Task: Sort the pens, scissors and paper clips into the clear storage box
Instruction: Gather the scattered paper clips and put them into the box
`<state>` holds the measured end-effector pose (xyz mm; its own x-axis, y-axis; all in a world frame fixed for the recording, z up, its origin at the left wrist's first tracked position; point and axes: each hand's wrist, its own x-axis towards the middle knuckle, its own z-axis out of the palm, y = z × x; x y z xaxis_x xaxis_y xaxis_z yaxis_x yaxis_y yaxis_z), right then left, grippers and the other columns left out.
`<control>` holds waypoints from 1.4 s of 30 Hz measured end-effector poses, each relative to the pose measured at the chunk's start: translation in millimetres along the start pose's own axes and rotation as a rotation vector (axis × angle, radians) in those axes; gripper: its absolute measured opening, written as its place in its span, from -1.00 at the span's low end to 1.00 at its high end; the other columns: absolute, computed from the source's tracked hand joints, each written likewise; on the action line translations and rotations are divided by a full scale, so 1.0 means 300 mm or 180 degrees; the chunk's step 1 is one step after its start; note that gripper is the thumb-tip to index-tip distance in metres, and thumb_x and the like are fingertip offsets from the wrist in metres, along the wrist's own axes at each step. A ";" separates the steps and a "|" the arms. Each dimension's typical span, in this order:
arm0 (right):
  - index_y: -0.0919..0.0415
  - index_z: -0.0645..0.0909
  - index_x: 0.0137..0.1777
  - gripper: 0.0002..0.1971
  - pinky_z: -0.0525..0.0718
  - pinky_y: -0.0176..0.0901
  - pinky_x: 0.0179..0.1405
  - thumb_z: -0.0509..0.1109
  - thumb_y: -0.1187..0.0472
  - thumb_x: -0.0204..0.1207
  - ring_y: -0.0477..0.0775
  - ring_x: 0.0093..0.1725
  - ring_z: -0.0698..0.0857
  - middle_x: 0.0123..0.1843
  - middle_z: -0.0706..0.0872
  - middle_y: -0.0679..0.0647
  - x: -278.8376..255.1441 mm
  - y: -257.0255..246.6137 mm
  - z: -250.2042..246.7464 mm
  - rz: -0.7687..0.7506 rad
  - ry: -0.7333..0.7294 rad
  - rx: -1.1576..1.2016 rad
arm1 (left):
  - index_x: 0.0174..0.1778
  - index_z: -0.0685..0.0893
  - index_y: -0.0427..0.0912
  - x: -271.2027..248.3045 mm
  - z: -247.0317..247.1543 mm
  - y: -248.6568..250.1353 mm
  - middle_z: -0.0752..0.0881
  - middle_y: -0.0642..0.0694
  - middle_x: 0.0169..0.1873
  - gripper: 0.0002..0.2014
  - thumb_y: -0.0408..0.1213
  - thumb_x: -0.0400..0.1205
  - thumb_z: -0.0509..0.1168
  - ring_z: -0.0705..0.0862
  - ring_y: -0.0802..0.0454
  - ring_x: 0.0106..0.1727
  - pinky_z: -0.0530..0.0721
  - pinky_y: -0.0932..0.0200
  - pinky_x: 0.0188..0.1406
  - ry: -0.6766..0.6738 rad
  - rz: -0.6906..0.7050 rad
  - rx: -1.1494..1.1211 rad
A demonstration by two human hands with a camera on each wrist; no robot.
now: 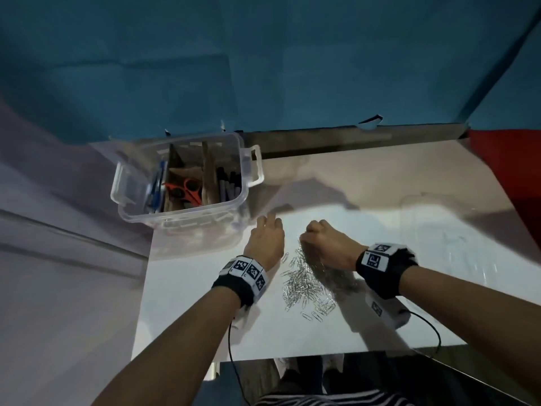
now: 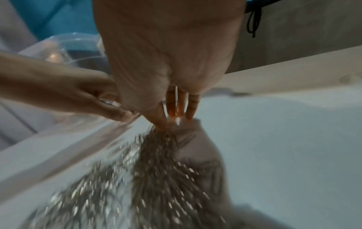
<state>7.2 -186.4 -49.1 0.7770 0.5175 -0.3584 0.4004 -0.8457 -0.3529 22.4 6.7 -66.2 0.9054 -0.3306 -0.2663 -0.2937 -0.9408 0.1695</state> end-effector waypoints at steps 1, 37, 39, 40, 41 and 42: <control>0.16 0.59 0.37 -0.54 0.59 -0.05 0.10 0.36 0.42 0.46 0.15 0.24 0.46 0.27 0.52 0.12 -0.023 0.002 0.014 -0.0112 -0.0031 -0.0099 | 0.38 0.49 -0.35 -0.017 0.013 0.014 0.47 -0.25 0.38 -0.63 -0.40 0.65 0.31 0.46 -0.22 0.36 0.66 -0.08 0.19 0.0070 0.0046 0.0030; 0.15 0.61 -0.17 -0.89 0.42 -0.27 -0.23 0.41 0.37 0.42 0.03 -0.18 0.52 -0.14 0.45 -0.04 -0.374 0.128 0.125 0.0573 0.0429 0.0739 | 0.24 0.59 -0.24 -0.284 0.138 0.125 0.48 -0.14 0.05 -0.73 -0.33 0.63 0.31 0.53 -0.11 0.02 0.61 0.00 0.13 0.0088 0.0084 -0.1210; 0.16 0.62 -0.15 -0.92 0.48 -0.21 -0.18 0.39 0.34 0.47 0.05 -0.16 0.54 -0.12 0.49 0.00 -0.339 0.085 0.155 0.0472 0.0445 0.0844 | 0.27 0.60 -0.26 -0.271 0.134 0.185 0.47 -0.11 0.05 -0.74 -0.28 0.69 0.29 0.58 -0.10 0.00 0.58 0.09 0.08 -0.0050 0.0227 -0.1353; 0.17 0.63 -0.15 -0.94 0.54 -0.13 -0.13 0.37 0.33 0.48 0.08 -0.15 0.56 -0.12 0.51 0.04 -0.326 0.078 0.153 0.0452 0.0416 0.0898 | 0.25 0.62 -0.27 -0.260 0.125 0.197 0.48 -0.10 0.03 -0.76 -0.26 0.71 0.28 0.60 -0.11 -0.01 0.55 0.13 0.03 -0.0093 0.0245 -0.1400; 0.18 0.63 -0.18 -0.95 0.58 -0.05 -0.08 0.35 0.31 0.49 0.11 -0.15 0.58 -0.13 0.55 0.07 -0.322 0.078 0.140 0.0440 0.0402 0.0936 | 0.24 0.63 -0.27 -0.252 0.115 0.193 0.51 -0.10 0.02 -0.77 -0.25 0.72 0.29 0.62 -0.10 -0.01 0.54 0.15 0.01 -0.0094 0.0224 -0.1439; 0.22 0.63 -0.19 -0.94 0.61 0.03 -0.06 0.35 0.30 0.49 0.16 -0.16 0.60 -0.16 0.59 0.11 -0.322 0.087 0.122 0.0441 0.0434 0.0970 | 0.26 0.65 -0.27 -0.250 0.102 0.177 0.55 -0.12 0.05 -0.76 -0.26 0.72 0.29 0.63 -0.08 0.01 0.58 0.13 0.04 -0.0097 0.0154 -0.1466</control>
<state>-75.3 -253.6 -55.3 0.8796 0.3611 -0.3097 0.1395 -0.8182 -0.5577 -70.4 -20.6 -66.2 0.8826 -0.3819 -0.2743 -0.1624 -0.7950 0.5844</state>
